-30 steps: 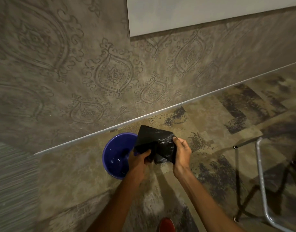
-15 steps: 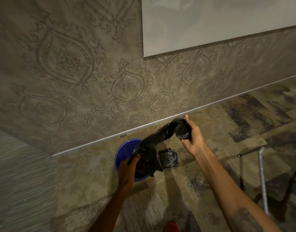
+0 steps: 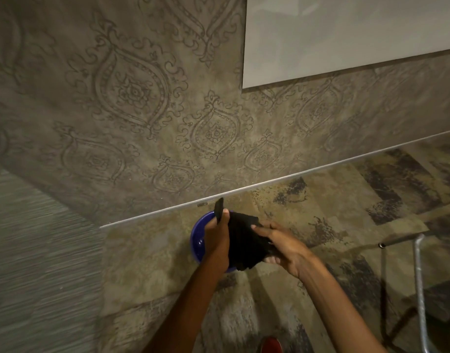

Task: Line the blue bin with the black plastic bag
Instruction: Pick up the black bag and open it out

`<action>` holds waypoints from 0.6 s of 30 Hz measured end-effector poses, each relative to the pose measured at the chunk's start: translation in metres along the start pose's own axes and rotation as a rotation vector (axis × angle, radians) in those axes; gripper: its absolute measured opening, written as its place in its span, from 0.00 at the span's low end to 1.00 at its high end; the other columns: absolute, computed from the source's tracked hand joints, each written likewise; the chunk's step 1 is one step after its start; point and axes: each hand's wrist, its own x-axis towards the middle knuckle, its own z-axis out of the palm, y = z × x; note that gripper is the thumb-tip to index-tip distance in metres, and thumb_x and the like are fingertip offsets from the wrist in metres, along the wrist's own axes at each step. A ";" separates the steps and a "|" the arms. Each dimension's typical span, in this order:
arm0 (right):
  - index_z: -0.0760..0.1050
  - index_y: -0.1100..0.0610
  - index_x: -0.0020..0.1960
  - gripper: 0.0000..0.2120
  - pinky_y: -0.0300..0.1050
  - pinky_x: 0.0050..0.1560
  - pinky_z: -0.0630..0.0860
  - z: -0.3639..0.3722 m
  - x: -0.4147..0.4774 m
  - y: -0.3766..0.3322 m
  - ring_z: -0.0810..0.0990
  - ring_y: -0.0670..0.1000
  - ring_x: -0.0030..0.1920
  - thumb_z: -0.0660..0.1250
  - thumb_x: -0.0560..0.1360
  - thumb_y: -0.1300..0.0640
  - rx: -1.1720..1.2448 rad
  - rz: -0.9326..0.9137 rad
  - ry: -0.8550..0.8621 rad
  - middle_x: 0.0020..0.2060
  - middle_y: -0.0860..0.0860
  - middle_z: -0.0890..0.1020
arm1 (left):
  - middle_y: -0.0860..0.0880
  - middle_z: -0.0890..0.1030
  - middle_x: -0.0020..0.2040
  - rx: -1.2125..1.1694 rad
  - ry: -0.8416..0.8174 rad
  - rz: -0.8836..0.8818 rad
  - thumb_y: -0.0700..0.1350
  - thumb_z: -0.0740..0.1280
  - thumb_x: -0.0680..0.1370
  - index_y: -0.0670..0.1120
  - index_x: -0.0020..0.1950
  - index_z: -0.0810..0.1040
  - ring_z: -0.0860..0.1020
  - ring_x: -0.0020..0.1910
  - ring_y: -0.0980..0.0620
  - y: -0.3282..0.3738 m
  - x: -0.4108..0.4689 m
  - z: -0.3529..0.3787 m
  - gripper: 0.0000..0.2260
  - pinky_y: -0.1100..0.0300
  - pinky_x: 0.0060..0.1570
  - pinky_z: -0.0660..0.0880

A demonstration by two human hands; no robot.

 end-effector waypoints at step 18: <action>0.79 0.57 0.50 0.09 0.57 0.51 0.80 0.047 -0.011 -0.019 0.83 0.57 0.42 0.74 0.74 0.53 0.434 -0.197 0.231 0.44 0.59 0.84 | 0.41 0.83 0.37 -0.185 -0.150 -0.369 0.43 0.68 0.78 0.38 0.47 0.79 0.81 0.42 0.41 0.019 -0.032 -0.051 0.08 0.48 0.44 0.81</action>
